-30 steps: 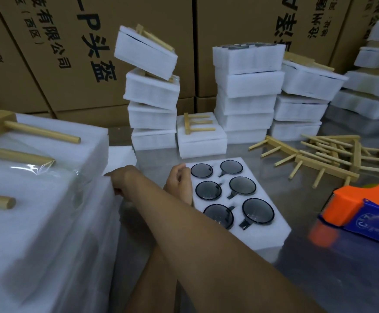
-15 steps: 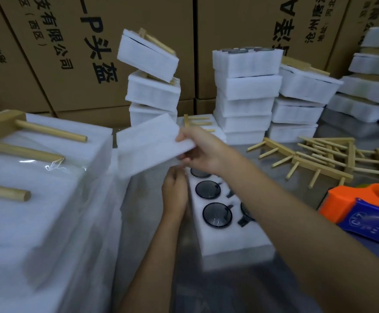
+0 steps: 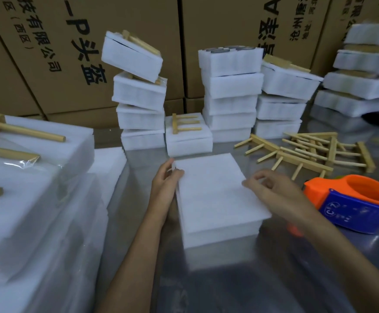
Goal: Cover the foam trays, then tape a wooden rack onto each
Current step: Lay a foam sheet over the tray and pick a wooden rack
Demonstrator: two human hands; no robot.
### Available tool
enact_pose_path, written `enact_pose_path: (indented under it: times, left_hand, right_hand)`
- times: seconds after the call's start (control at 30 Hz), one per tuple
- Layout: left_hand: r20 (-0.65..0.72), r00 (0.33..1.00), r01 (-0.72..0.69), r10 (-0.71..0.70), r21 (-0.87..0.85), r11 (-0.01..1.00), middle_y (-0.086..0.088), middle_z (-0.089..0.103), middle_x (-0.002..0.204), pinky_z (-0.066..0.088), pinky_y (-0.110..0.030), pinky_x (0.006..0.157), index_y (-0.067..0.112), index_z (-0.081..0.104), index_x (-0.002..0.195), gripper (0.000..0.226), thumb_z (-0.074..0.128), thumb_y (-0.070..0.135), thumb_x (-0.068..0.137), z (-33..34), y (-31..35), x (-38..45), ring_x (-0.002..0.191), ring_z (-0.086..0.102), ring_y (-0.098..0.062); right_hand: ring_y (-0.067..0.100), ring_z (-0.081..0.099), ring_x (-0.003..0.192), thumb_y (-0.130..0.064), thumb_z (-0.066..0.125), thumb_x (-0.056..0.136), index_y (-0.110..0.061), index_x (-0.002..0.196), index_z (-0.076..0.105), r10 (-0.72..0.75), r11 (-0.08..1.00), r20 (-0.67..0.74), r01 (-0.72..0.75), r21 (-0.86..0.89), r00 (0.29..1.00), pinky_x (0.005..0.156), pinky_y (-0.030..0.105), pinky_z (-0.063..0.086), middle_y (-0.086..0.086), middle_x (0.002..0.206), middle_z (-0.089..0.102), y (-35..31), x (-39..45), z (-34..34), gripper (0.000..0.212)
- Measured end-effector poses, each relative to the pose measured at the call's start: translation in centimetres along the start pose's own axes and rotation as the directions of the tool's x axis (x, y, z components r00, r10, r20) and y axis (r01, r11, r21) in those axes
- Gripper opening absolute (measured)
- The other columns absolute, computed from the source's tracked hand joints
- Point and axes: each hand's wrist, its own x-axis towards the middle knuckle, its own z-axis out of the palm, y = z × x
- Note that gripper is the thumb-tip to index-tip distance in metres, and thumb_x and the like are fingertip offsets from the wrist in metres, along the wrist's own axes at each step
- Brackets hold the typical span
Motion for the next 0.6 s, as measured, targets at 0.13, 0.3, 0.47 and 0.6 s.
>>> enact_pose_path:
  times: [0.13,0.3,0.47,0.6]
  left_hand:
    - [-0.045,0.999,0.027,-0.029,-0.035,0.999,0.007,0.073,0.116,0.054,-0.025,0.092,0.024,0.066,0.125,0.034,0.068,0.015,0.092,0.0,0.4,-0.1,0.104,0.069,-0.008]
    - [-0.07,0.997,0.018,-0.021,-0.037,0.999,0.008,0.075,0.111,0.055,-0.029,0.09,0.025,0.07,0.123,0.031,0.069,0.022,0.092,0.1,0.3,0.0,0.1,0.071,-0.007]
    - [-0.106,0.994,0.009,-0.013,-0.041,0.999,0.012,0.077,0.099,0.056,-0.02,0.071,0.029,0.075,0.107,0.019,0.068,0.021,0.091,0.0,-0.2,1.0,0.089,0.072,-0.005]
    - [-0.141,0.99,-0.012,0.009,-0.023,1.0,0.022,0.075,0.083,0.049,-0.008,0.054,0.033,0.074,0.092,0.019,0.067,0.015,0.091,0.2,-0.3,1.6,0.072,0.068,0.007]
  right_hand:
    - [0.019,0.06,0.082,-0.033,0.052,0.093,-0.019,0.085,0.067,0.03,0.987,-0.13,-0.009,0.163,0.991,0.075,0.042,0.049,-0.003,0.081,0.064,1.0,3.4,1.4,0.022]
    - [0.03,0.038,0.134,-0.028,0.05,0.094,-0.016,0.123,0.063,0.111,0.993,-0.328,-0.089,0.081,0.938,0.11,0.042,0.034,0.011,0.135,0.053,1.8,9.4,3.3,0.034]
    - [0.043,0.013,0.144,-0.035,0.048,0.094,-0.014,0.132,0.055,0.131,0.925,-0.353,-0.242,-0.294,0.927,0.117,0.052,0.015,0.014,0.147,0.04,3.6,11.0,6.3,0.044]
    - [0.039,0.037,0.124,-0.027,0.051,0.091,-0.004,0.116,0.06,-0.004,0.939,-0.407,-0.137,-0.317,0.914,0.105,0.043,0.032,0.019,0.129,0.05,4.7,11.7,6.3,0.036]
